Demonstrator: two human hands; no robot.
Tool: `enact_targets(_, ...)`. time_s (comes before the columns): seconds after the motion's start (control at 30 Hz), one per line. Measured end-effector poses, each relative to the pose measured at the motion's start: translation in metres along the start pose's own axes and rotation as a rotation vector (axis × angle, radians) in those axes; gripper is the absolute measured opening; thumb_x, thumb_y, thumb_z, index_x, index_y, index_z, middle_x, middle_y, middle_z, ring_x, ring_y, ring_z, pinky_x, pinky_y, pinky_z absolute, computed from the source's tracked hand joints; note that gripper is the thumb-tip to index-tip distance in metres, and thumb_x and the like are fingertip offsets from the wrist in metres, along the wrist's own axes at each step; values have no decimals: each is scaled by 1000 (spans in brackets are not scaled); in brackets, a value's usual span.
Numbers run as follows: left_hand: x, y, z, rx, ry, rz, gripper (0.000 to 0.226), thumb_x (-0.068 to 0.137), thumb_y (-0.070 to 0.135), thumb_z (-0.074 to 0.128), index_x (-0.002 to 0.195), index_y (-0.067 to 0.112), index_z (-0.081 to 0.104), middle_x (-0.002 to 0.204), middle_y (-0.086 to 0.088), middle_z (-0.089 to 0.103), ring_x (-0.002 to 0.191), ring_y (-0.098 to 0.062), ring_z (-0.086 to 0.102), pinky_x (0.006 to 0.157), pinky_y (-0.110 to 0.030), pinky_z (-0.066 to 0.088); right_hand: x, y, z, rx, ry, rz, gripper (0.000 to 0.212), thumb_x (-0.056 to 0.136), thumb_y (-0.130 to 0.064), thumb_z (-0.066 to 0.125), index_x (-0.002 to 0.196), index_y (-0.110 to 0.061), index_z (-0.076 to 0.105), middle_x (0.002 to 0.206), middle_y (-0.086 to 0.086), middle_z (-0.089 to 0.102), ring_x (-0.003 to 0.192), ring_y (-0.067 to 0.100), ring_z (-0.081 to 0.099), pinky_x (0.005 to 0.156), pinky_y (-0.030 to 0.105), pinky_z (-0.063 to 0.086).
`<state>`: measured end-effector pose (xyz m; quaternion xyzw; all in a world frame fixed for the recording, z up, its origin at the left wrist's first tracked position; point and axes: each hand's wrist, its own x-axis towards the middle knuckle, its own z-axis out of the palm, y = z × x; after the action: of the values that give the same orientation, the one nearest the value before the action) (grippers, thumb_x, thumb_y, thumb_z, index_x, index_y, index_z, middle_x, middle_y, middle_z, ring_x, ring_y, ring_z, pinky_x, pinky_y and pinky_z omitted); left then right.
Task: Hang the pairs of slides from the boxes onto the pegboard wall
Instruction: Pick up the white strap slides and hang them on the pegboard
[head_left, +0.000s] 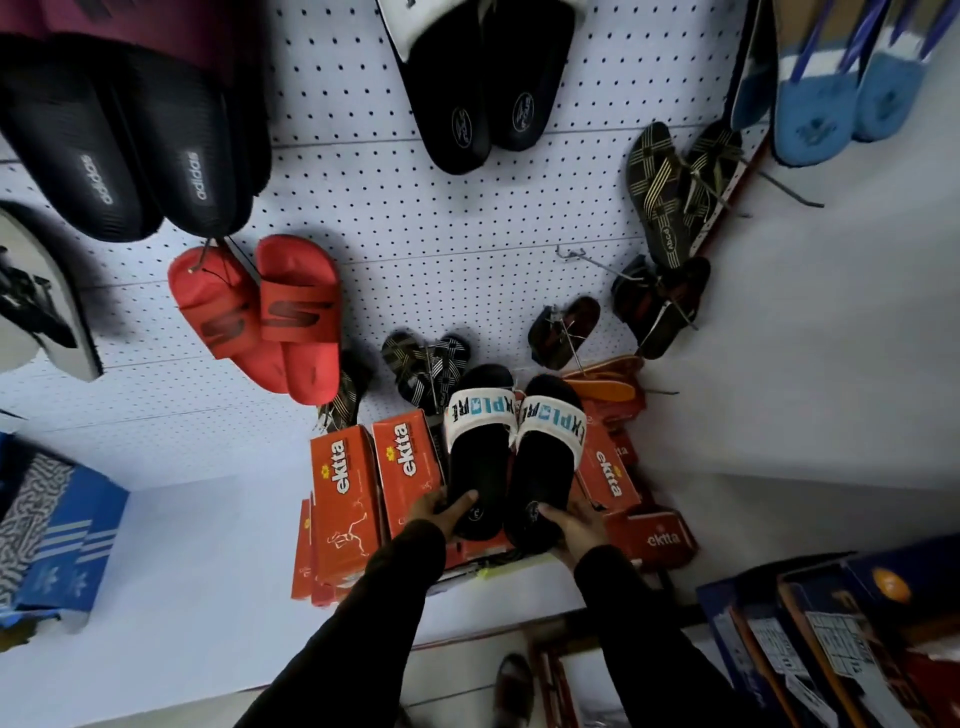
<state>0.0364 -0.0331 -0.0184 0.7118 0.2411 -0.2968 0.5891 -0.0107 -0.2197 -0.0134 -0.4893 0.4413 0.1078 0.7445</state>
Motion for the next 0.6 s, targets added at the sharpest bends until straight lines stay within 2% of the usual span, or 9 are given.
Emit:
enact_targets(0.03, -6, 2, -2, -16, 10, 36, 56, 84, 31, 72, 130, 2, 58, 126, -17, 67, 103, -27, 67, 64, -26, 57, -5, -5, 2, 15, -24, -38, 36, 85, 6, 63, 118, -6, 58, 128, 17, 62, 120, 41, 58, 92, 50, 49)
enact_targets(0.1, -15, 9, -5, -105, 20, 103, 52, 84, 26, 73, 127, 1, 59, 125, -16, 67, 100, -27, 67, 64, -24, 58, -11, -17, 7, 70, -86, -101, 49, 84, 9, 62, 128, -12, 56, 125, 12, 61, 120, 38, 57, 90, 47, 50)
enact_targets(0.2, -34, 29, -10, -197, 53, 221, 36, 83, 23, 74, 113, 6, 64, 110, -10, 69, 84, -18, 68, 52, -16, 57, -24, -39, 17, 94, -164, -192, 64, 85, 11, 60, 143, -12, 45, 136, 16, 57, 122, 37, 56, 94, 49, 49)
enact_targets(0.27, -42, 44, -13, -256, 54, 293, 19, 82, 23, 75, 98, 16, 67, 110, -10, 71, 85, -18, 69, 64, -23, 61, -32, -55, 24, 92, -182, -267, 65, 84, 11, 61, 141, -14, 46, 138, 18, 56, 124, 37, 55, 101, 53, 45)
enact_targets(0.33, -53, 60, -17, -305, 53, 368, 13, 83, 21, 75, 93, 22, 67, 116, -14, 72, 101, -28, 70, 89, -41, 59, -42, -72, 32, 65, -216, -363, 60, 81, 10, 64, 133, -18, 53, 136, 17, 58, 123, 35, 57, 105, 55, 43)
enact_targets(0.37, -58, 69, -19, -330, 53, 402, 13, 83, 20, 74, 94, 21, 67, 117, -15, 71, 108, -31, 68, 96, -47, 55, -48, -82, 36, 45, -239, -414, 56, 80, 9, 65, 127, -20, 56, 134, 17, 60, 122, 35, 58, 106, 55, 42)
enact_targets(0.47, -73, 98, -23, -407, 71, 488, 16, 86, 12, 71, 101, 14, 67, 112, -15, 70, 110, -31, 67, 101, -52, 51, -62, -113, 49, 44, -276, -522, 54, 78, 11, 66, 124, -17, 56, 128, 19, 63, 116, 34, 61, 105, 54, 43)
enact_targets(0.53, -81, 121, -26, -456, 91, 548, 24, 86, 7, 70, 109, 3, 66, 111, -17, 70, 95, -22, 70, 95, -43, 55, -72, -135, 59, 46, -302, -567, 61, 79, 11, 66, 134, -8, 50, 125, 20, 64, 109, 31, 64, 104, 53, 45)
enact_targets(0.6, -90, 144, -28, -478, 93, 631, 11, 87, 4, 67, 98, 7, 68, 104, -14, 69, 72, -6, 71, 72, -24, 60, -82, -157, 68, 30, -332, -622, 61, 80, 8, 66, 136, -8, 48, 119, 15, 67, 110, 30, 64, 105, 53, 44)
